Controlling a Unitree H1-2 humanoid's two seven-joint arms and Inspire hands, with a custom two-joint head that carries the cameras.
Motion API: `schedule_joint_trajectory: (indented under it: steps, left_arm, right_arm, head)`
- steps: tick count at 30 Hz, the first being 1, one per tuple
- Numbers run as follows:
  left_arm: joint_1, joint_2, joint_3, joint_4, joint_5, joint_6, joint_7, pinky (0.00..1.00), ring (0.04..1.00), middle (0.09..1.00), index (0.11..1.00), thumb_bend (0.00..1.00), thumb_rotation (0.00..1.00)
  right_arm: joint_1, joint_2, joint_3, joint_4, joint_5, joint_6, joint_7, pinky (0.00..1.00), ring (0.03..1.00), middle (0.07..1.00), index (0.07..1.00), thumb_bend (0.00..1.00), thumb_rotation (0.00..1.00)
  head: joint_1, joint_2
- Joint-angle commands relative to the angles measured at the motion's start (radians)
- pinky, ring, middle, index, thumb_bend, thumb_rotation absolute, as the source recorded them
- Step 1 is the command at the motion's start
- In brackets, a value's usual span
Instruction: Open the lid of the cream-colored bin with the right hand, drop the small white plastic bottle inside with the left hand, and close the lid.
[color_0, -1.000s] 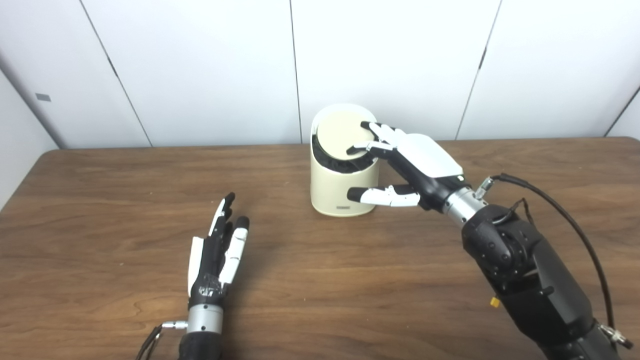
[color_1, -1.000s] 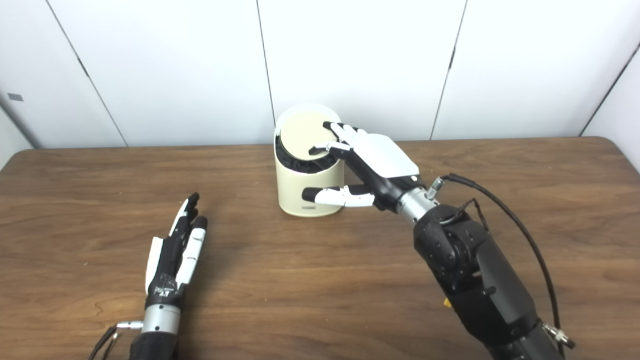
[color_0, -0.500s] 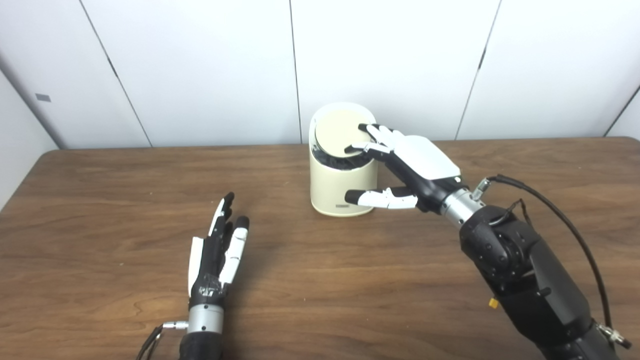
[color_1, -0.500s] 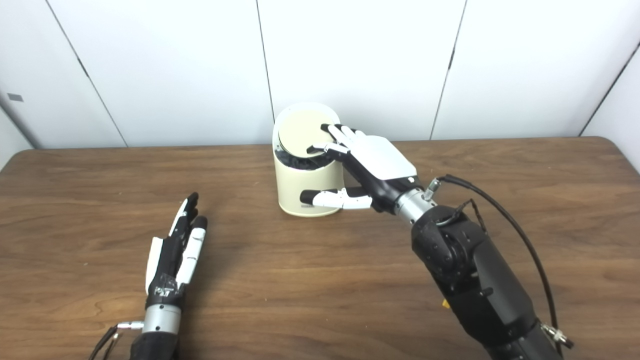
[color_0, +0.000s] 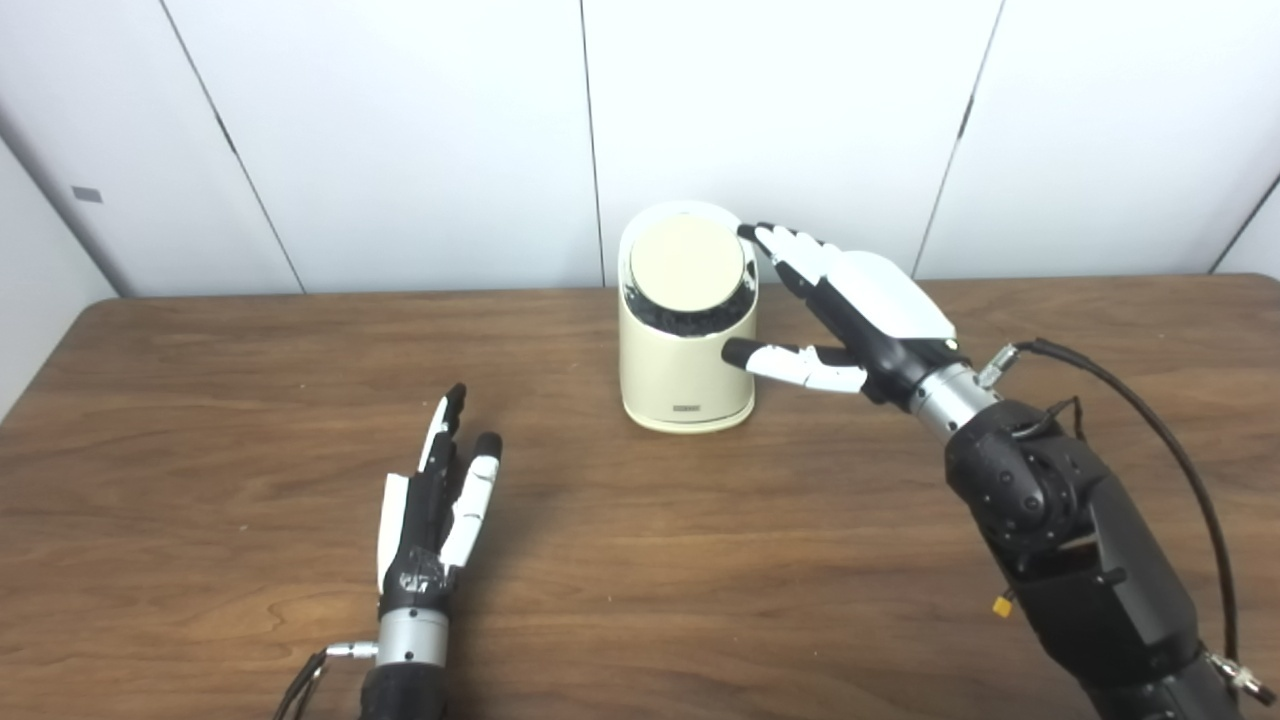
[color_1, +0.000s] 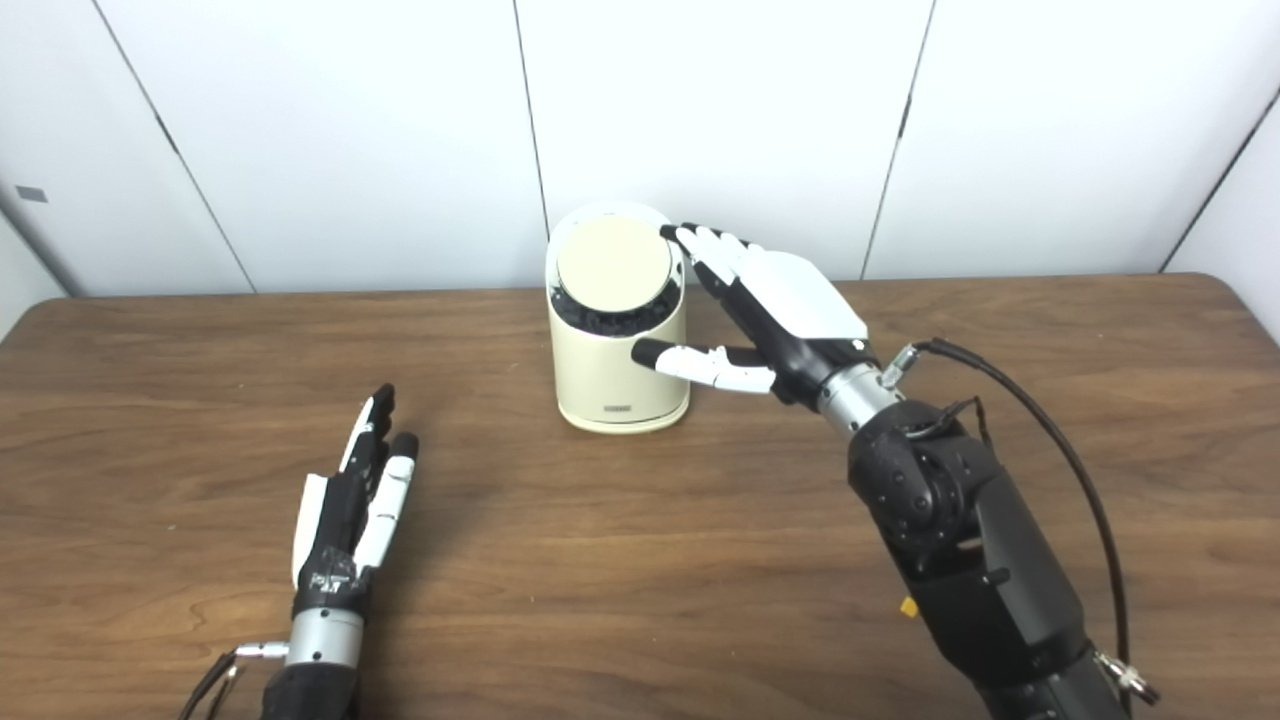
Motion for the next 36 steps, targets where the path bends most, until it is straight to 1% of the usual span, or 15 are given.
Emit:
schedule_joint_trajectory:
  steps: [1, 7, 10, 12, 16, 18, 22, 24, 27, 28, 29, 31, 33, 34, 36]
  left_arm:
    - [0.026, -0.016, -0.009, 0.038, -0.001, -0.004, 0.012, 1.0, 0.999, 0.99, 0.994, 0.61, 0.89]
    - [0.022, -0.012, -0.008, 0.048, 0.007, -0.008, 0.016, 1.0, 0.996, 0.99, 0.991, 0.61, 0.89]
    - [0.02, -0.009, -0.005, 0.049, 0.001, -0.014, 0.014, 1.0, 0.994, 0.986, 0.99, 0.61, 0.89]
    - [0.02, -0.007, -0.002, 0.049, -0.008, -0.017, 0.011, 1.0, 0.993, 0.985, 0.99, 0.61, 0.89]
    - [0.016, -0.004, 0.007, 0.048, -0.034, -0.024, 0.003, 0.95, 0.977, 0.977, 0.988, 0.61, 0.89]
    - [0.015, -0.001, 0.011, 0.05, -0.047, -0.03, -0.001, 0.94, 0.972, 0.973, 0.988, 0.6, 0.89]
    - [0.014, 0.005, 0.014, 0.049, -0.063, -0.036, -0.008, 0.95, 0.978, 0.977, 0.991, 0.6, 0.92]
    - [0.013, 0.006, 0.019, 0.048, -0.085, -0.036, -0.016, 0.96, 0.985, 0.982, 0.994, 0.59, 0.92]
    - [0.011, 0.01, 0.026, 0.053, -0.129, -0.047, -0.033, 0.98, 0.992, 0.991, 0.999, 0.59, 0.9]
    - [0.012, 0.009, 0.03, 0.049, -0.15, -0.041, -0.04, 0.99, 0.994, 0.993, 1.0, 0.59, 0.9]
    - [0.013, 0.007, 0.034, 0.045, -0.171, -0.037, -0.048, 1.0, 0.995, 0.993, 0.999, 0.6, 0.88]
    - [0.016, 0.005, 0.04, 0.04, -0.198, -0.035, -0.06, 1.0, 0.997, 0.993, 0.999, 0.59, 0.87]
    - [0.018, 0.005, 0.044, 0.036, -0.219, -0.033, -0.069, 1.0, 0.988, 0.989, 0.998, 0.59, 0.89]
    - [0.019, 0.005, 0.045, 0.031, -0.231, -0.026, -0.074, 1.0, 0.985, 0.989, 0.998, 0.58, 0.92]
    - [0.021, 0.008, 0.047, 0.024, -0.244, -0.02, -0.08, 1.0, 0.994, 0.996, 1.0, 0.58, 0.95]
  right_arm:
    - [-0.02, -0.004, -0.023, -0.042, 0.01, -0.017, -0.032, 1.0, 1.0, 1.0, 1.0, 0.55, 0.99]
    - [-0.001, -0.012, -0.05, -0.07, 0.008, -0.015, -0.038, 1.0, 1.0, 1.0, 1.0, 0.58, 1.0]
    - [0.02, -0.016, -0.074, -0.086, 0.014, -0.01, -0.046, 1.0, 1.0, 1.0, 1.0, 0.56, 1.0]
    - [0.043, -0.013, -0.099, -0.095, 0.037, 0.002, -0.047, 0.99, 1.0, 1.0, 1.0, 0.56, 1.0]
    - [0.103, -0.014, -0.155, -0.11, 0.119, 0.024, -0.034, 0.97, 1.0, 1.0, 1.0, 0.57, 1.0]
    - [0.133, -0.007, -0.183, -0.111, 0.165, 0.039, -0.038, 0.97, 1.0, 1.0, 1.0, 0.56, 1.0]
    - [0.191, 0.0, -0.22, -0.108, 0.229, 0.06, -0.048, 0.96, 1.0, 1.0, 1.0, 0.58, 1.0]
    - [0.215, 0.006, -0.236, -0.106, 0.269, 0.058, -0.054, 0.95, 0.993, 1.0, 1.0, 0.57, 1.0]
    - [0.254, 0.033, -0.277, -0.081, 0.377, 0.027, -0.074, 0.96, 0.991, 1.0, 1.0, 0.57, 1.0]
    - [0.265, 0.044, -0.29, -0.07, 0.414, 0.021, -0.079, 0.97, 0.994, 1.0, 1.0, 0.57, 1.0]
    - [0.274, 0.056, -0.302, -0.063, 0.45, 0.024, -0.081, 0.98, 0.997, 1.0, 1.0, 0.61, 1.0]
    - [0.286, 0.077, -0.316, -0.055, 0.501, 0.032, -0.087, 1.0, 1.0, 1.0, 1.0, 0.66, 1.0]
    - [0.295, 0.092, -0.321, -0.048, 0.529, 0.035, -0.098, 1.0, 1.0, 1.0, 1.0, 0.64, 1.0]
    - [0.3, 0.097, -0.323, -0.039, 0.54, 0.032, -0.103, 1.0, 1.0, 1.0, 1.0, 0.63, 1.0]
    - [0.303, 0.108, -0.33, -0.023, 0.566, 0.023, -0.113, 1.0, 1.0, 1.0, 1.0, 0.63, 1.0]
  head:
    - [0.0, 0.0]
    - [-0.005, -0.003]
    - [-0.012, -0.002]
    - [-0.012, -0.002]
    - [-0.016, 0.0]
    - [-0.018, 0.001]
    - [-0.022, 0.001]
    - [-0.021, 0.003]
    - [-0.025, 0.003]
    - [-0.023, 0.004]
    - [-0.019, 0.002]
    - [-0.015, 0.002]
    - [-0.013, 0.001]
    - [-0.012, 0.0]
    - [-0.01, 0.003]
